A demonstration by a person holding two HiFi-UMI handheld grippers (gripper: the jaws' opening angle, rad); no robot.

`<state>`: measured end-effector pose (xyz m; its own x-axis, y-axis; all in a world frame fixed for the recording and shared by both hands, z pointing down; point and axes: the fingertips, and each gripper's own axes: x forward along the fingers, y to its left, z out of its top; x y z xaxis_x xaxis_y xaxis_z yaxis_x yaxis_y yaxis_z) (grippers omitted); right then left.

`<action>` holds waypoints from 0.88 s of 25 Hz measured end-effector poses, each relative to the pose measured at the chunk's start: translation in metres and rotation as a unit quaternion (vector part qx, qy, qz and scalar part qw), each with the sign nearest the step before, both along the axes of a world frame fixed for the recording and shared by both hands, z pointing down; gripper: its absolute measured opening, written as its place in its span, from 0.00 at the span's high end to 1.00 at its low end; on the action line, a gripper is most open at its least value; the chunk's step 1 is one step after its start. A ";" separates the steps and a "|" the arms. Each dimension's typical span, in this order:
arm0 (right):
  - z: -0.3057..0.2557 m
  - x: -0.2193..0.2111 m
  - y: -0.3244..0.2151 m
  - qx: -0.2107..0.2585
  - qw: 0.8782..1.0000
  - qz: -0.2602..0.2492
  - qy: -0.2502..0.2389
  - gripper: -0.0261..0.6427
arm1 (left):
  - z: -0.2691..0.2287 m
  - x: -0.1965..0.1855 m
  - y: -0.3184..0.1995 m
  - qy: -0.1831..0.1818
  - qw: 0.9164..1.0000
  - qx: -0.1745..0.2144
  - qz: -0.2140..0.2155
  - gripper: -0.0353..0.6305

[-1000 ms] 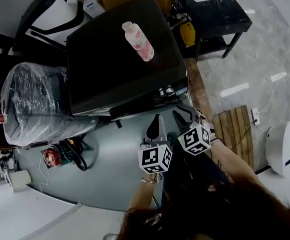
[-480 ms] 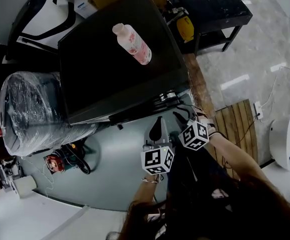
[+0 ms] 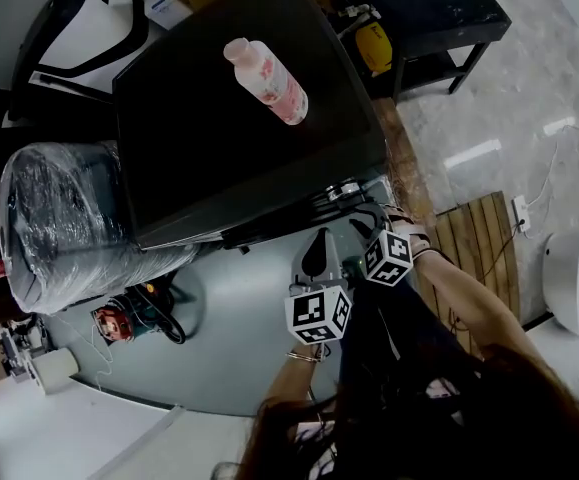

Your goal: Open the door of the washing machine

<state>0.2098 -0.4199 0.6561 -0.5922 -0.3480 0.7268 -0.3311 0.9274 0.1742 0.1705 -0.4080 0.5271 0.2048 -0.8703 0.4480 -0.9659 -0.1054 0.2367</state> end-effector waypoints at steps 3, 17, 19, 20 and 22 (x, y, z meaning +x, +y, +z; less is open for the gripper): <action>0.014 -0.002 -0.001 -0.007 1.000 -0.006 0.013 0.81 | 0.001 0.000 -0.002 -0.002 1.000 -0.001 0.004 0.93; 0.047 -0.009 -0.005 -0.013 0.997 -0.036 0.063 0.81 | 0.009 0.003 0.004 0.003 1.000 -0.009 0.002 0.93; 0.048 -0.009 -0.005 -0.003 0.997 -0.044 0.068 0.82 | 0.009 0.003 0.006 0.003 1.000 -0.009 -0.002 0.93; 0.049 -0.009 -0.004 0.003 0.996 -0.049 0.071 0.82 | 0.009 0.003 0.008 0.003 1.000 -0.010 -0.005 0.93; 0.049 -0.008 -0.002 0.011 0.995 -0.060 0.074 0.83 | 0.009 0.002 0.011 0.005 1.000 -0.012 -0.012 0.93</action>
<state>0.2014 -0.4224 0.7055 -0.5181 -0.2974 0.8020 -0.1873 0.9543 0.2329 0.1724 -0.3965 0.5364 0.1882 -0.8645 0.4661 -0.9657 -0.0765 0.2481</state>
